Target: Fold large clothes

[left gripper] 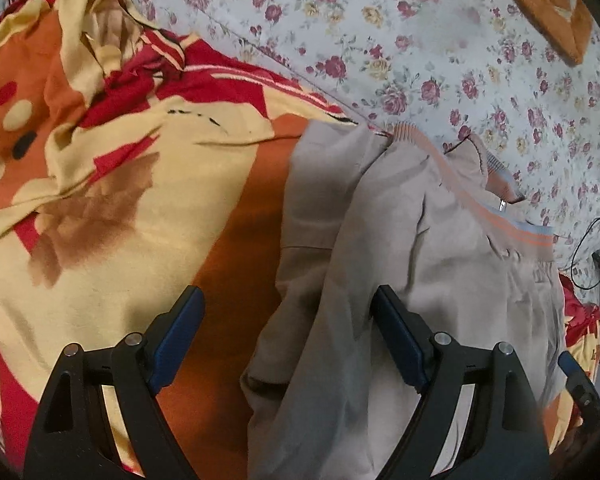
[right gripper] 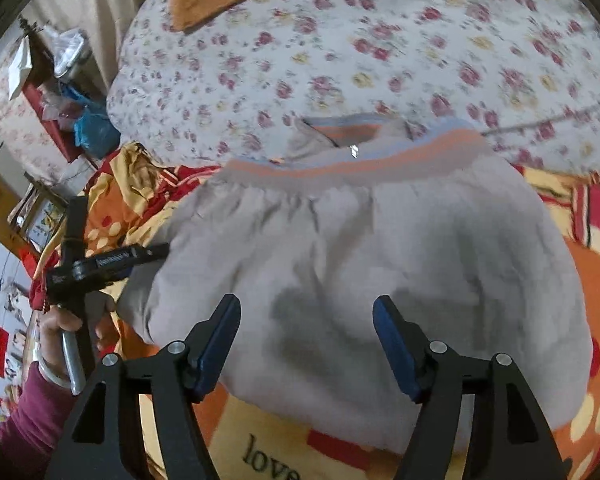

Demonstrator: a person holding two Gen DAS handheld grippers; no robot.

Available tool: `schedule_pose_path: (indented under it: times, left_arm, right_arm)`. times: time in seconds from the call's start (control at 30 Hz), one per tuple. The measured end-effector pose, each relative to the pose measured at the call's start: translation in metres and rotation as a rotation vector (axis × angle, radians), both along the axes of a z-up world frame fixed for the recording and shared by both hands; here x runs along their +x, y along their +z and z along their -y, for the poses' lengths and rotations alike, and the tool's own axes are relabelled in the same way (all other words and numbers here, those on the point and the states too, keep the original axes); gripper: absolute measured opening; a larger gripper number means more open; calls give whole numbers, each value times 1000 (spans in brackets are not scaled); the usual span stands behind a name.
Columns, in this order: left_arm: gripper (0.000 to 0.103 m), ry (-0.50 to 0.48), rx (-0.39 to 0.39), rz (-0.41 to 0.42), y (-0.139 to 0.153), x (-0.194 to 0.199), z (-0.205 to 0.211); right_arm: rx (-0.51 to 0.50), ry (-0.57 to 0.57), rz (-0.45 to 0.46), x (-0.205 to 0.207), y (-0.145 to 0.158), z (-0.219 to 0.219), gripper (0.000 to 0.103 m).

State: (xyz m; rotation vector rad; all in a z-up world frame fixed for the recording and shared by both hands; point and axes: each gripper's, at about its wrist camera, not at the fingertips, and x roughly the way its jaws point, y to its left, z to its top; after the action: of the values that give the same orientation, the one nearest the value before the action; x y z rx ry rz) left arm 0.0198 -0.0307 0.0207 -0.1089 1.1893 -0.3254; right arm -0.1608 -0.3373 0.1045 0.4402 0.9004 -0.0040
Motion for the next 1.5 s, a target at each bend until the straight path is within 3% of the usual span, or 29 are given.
schedule_pose_path:
  times: [0.1,0.33,0.47,0.5,0.53,0.6,0.7,0.93,1.17,1.27,1.3,1.33,1.4,1.5]
  left_arm:
    - [86,-6,14,1,-6,1,6]
    - [86,2,10,30,-7,4,9]
    - [85,-17,0,30,-8,5,11]
    - [76,-29,-7,32,-8,5,13]
    - [57,-54,-21,29,-7,5,16]
    - [29,-113,-60,1,-6,5,22]
    - [15,-159,-32,40,3,-1,29]
    - [15,-180,20,75,3,-7,36]
    - [22,-159,10,51,-1,-3,32]
    - [39,-127,11,25,-5,1,27]
    - [52,-111,11,13,-7,2,24]
    - [56,-91,-7,-3,-10,5,20]
    - [56,-62,-59,-27,-14,8,13]
    - [53,-83,-49,-19,-14,7,16]
  right_arm:
    - [49,-3,33,3,-3,-3,75]
    - [90,-13,-25,6,-27,5,75]
    - [121,-39,-11,1,-29,16,75]
    - [119,-40,-9,2,-29,17,75]
    - [119,-40,-7,2,-29,18,75]
    - [123,-28,-6,3,-30,18,75]
    - [127,-24,-3,2,-32,18,75]
    - [144,-36,-9,2,-34,22,75]
    - [155,-41,-18,1,-36,24,75]
    - [153,-42,-19,0,-36,24,75]
    - [155,-44,-20,0,-36,25,75]
    - [158,-46,-21,0,-36,25,75]
    - [166,-51,-19,-1,-36,27,75]
    - [169,-57,-15,-2,-37,28,75]
